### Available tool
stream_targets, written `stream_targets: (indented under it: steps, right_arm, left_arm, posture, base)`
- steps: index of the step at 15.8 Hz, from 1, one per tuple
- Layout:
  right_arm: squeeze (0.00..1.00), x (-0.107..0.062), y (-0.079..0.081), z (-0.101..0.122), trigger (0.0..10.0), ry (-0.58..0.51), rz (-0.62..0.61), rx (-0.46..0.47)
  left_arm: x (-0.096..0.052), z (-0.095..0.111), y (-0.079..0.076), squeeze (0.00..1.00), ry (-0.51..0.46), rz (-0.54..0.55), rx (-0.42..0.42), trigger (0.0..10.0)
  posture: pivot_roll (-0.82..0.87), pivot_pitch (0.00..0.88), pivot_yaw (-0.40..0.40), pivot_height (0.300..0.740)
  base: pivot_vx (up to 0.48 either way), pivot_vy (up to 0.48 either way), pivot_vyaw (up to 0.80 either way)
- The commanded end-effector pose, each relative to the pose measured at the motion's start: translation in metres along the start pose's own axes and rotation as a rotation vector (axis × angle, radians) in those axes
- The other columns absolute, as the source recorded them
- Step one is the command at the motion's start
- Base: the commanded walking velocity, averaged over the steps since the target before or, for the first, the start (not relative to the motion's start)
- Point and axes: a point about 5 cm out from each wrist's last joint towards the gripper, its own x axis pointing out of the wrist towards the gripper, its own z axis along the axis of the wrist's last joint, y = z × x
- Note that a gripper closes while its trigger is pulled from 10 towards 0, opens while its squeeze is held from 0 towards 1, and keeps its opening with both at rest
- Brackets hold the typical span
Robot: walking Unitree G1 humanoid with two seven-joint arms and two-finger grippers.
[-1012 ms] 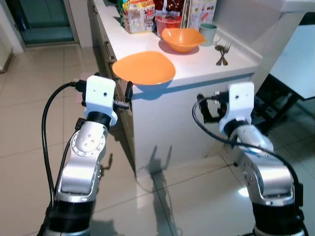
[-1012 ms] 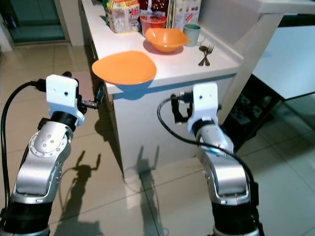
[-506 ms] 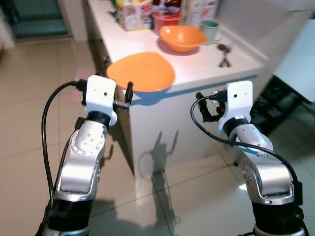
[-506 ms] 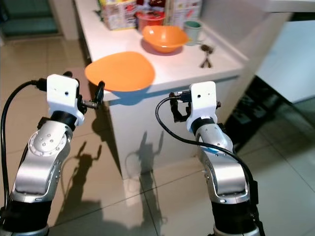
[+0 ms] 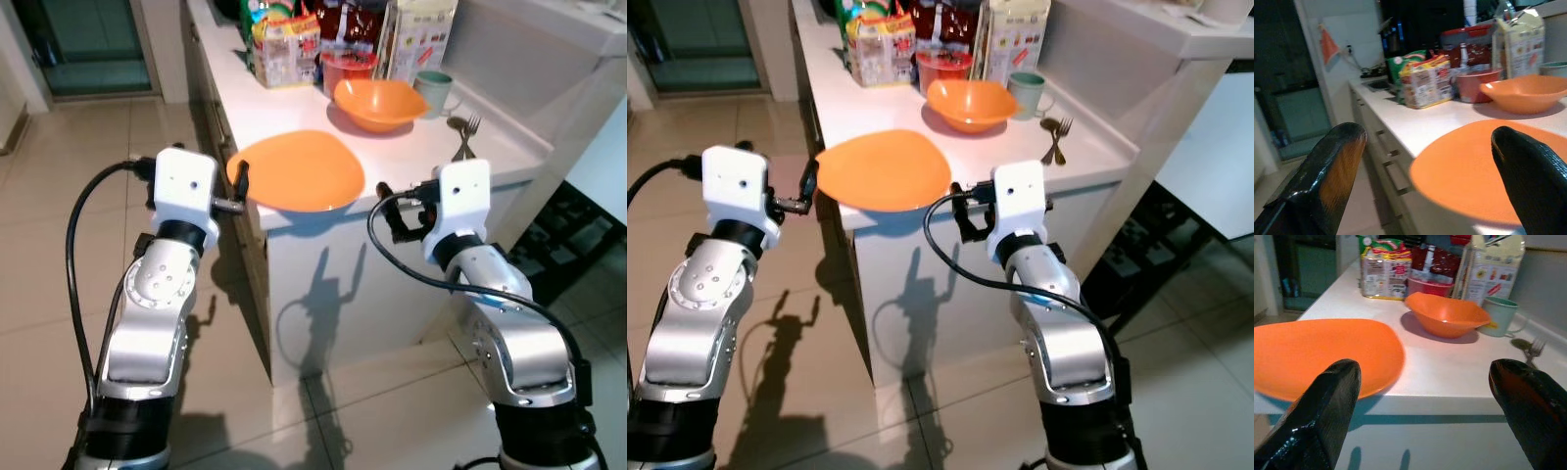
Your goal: Setting the table
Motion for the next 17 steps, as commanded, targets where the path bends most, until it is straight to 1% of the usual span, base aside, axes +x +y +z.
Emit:
stream_targets:
  steps: [1,9,17]
  right_arm:
    - [0.0,-0.0016,-0.0098,0.001,10.0,-0.003,-0.038,-0.014]
    - [0.0,-0.0038,-0.0098,-0.0004,10.0,-0.003,-0.048,-0.009]
    - [0.0,-0.0033,-0.0097,0.0,10.0,-0.002,-0.039,-0.009]
  left_arm:
    - [0.0006,0.0026,-0.0095,0.0,-0.011,-0.034,-0.016,10.0]
    - [0.0019,0.0027,-0.0133,0.0,-0.017,-0.055,-0.015,10.0]
    - [0.0006,0.0021,-0.0143,0.0,-0.016,-0.057,-0.02,10.0]
  posture:
    - [0.0,0.0,-0.034,0.74]
    - [0.0,0.0,-0.015,0.74]
    - [0.0,0.0,-0.025,0.74]
  base:
    - [0.0,0.0,0.0]
    - [0.0,0.0,0.0]
    - [0.0,0.0,0.0]
